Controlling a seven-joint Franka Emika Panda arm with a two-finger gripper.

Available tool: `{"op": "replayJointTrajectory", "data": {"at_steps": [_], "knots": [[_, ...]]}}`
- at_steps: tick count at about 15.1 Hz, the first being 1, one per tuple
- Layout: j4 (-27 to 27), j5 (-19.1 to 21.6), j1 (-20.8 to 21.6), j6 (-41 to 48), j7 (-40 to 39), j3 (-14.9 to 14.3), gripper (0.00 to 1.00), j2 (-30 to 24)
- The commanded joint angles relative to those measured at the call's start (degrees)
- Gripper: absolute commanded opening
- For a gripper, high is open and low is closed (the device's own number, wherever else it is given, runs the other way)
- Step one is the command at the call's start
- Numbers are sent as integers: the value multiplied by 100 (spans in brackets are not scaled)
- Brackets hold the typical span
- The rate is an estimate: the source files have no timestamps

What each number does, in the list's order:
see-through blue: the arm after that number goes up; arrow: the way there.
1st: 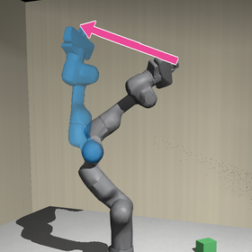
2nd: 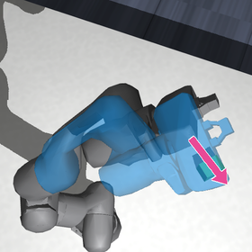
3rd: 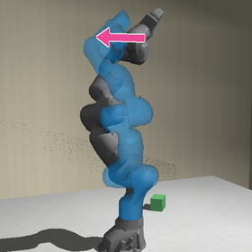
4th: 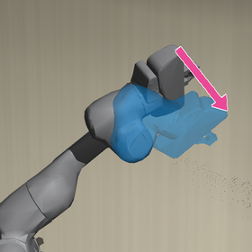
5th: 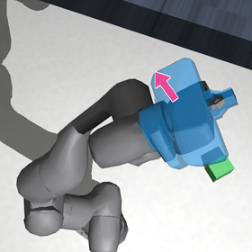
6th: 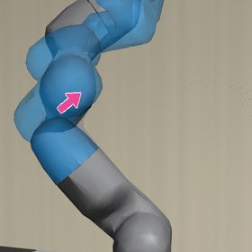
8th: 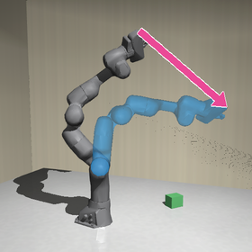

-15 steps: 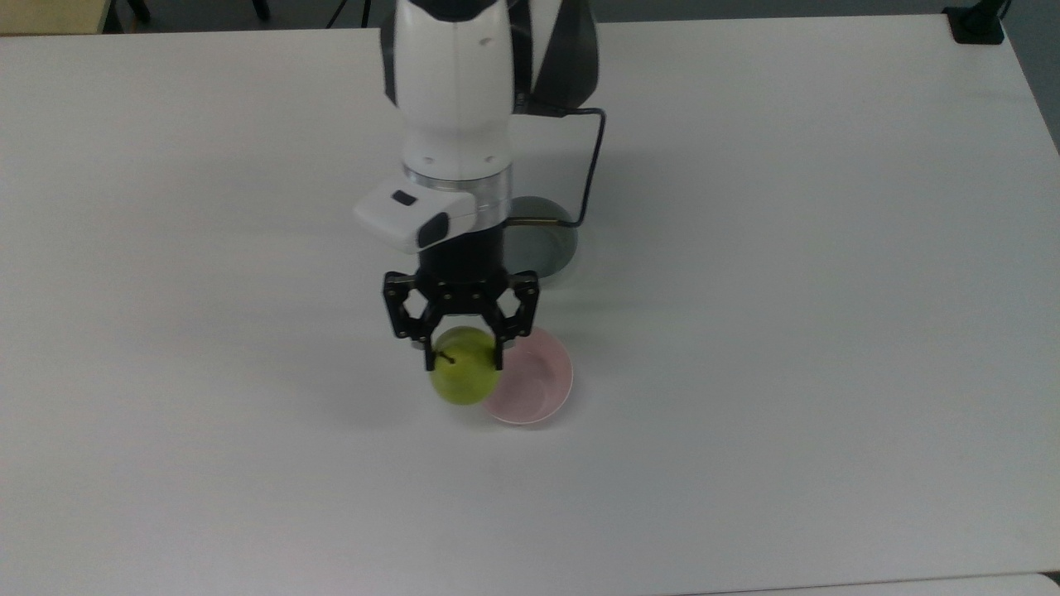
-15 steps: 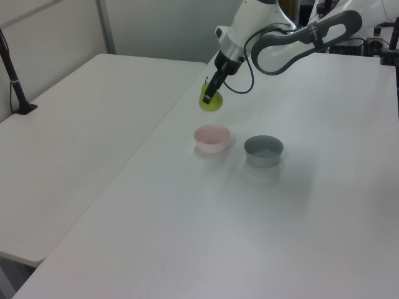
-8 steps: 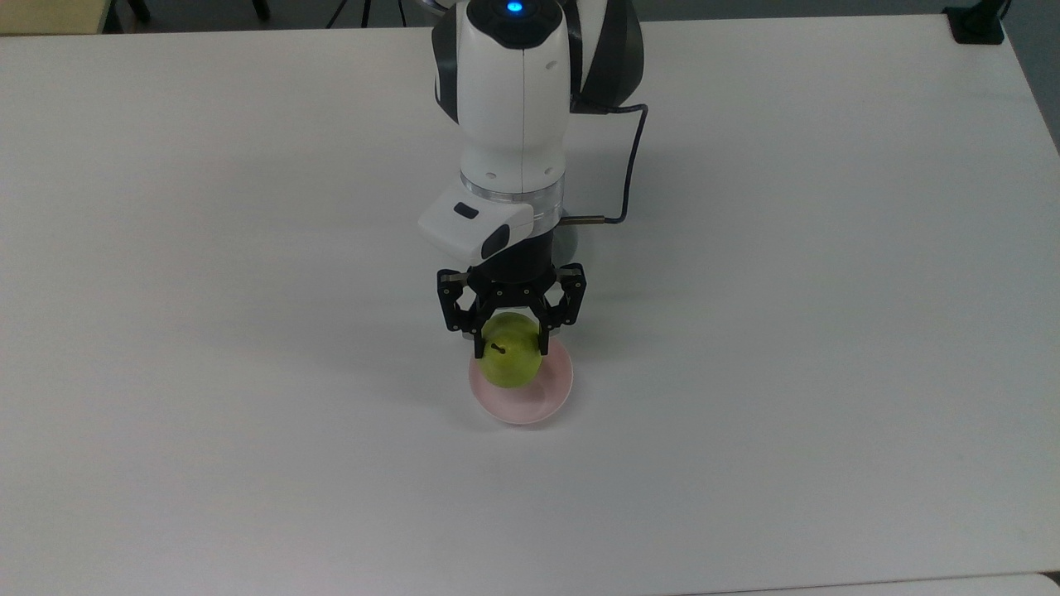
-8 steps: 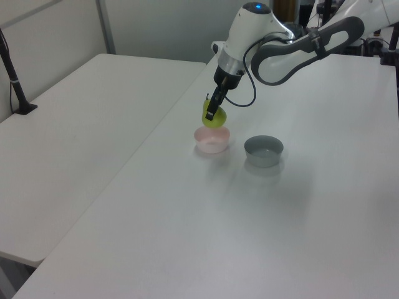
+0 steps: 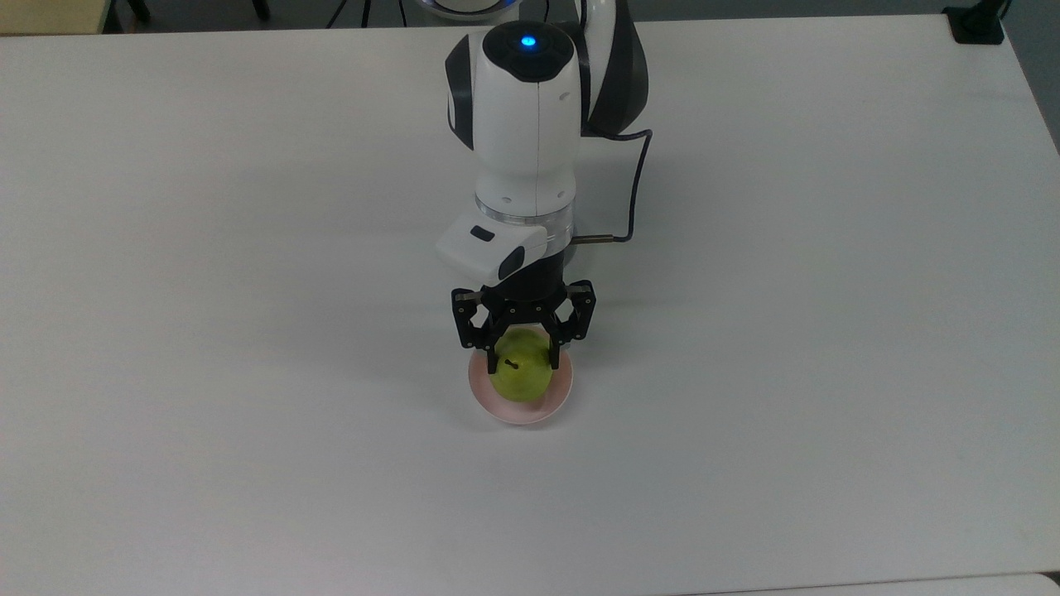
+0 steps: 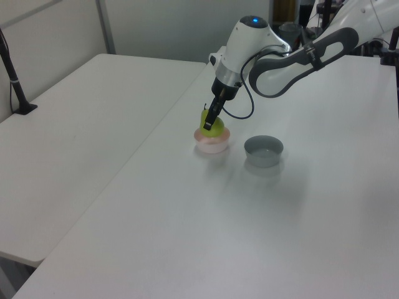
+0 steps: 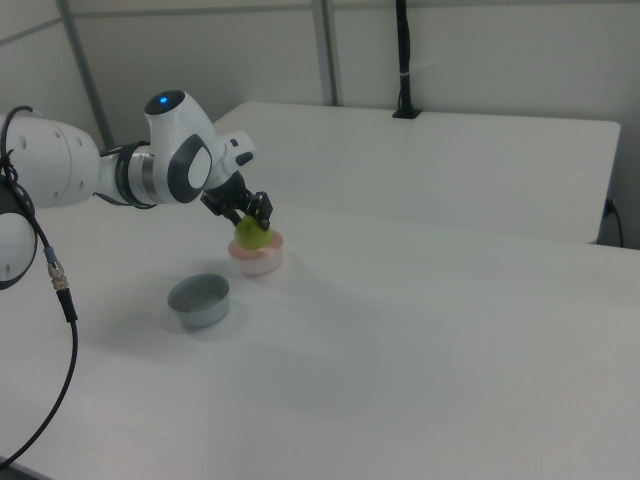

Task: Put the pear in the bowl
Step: 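Lower the pear into the pink bowl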

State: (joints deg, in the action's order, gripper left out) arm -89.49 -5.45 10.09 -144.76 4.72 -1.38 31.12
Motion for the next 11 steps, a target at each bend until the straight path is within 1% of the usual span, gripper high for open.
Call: {"op": "replayJointTrajectory", "data": {"at_steps": [1, 3, 4, 6, 8, 10, 11], "knots": [[-78, -87, 90, -254, 82, -73, 36, 0], [-78, -87, 81, -254, 82, -73, 41, 0], [-78, -87, 81, -254, 82, -73, 46, 0], [-78, -87, 81, -254, 82, -73, 59, 0], [-95, -87, 81, -254, 99, -73, 67, 0], [-122, -87, 81, -254, 99, -73, 70, 0], [-122, -87, 81, -254, 99, -73, 77, 0]]}}
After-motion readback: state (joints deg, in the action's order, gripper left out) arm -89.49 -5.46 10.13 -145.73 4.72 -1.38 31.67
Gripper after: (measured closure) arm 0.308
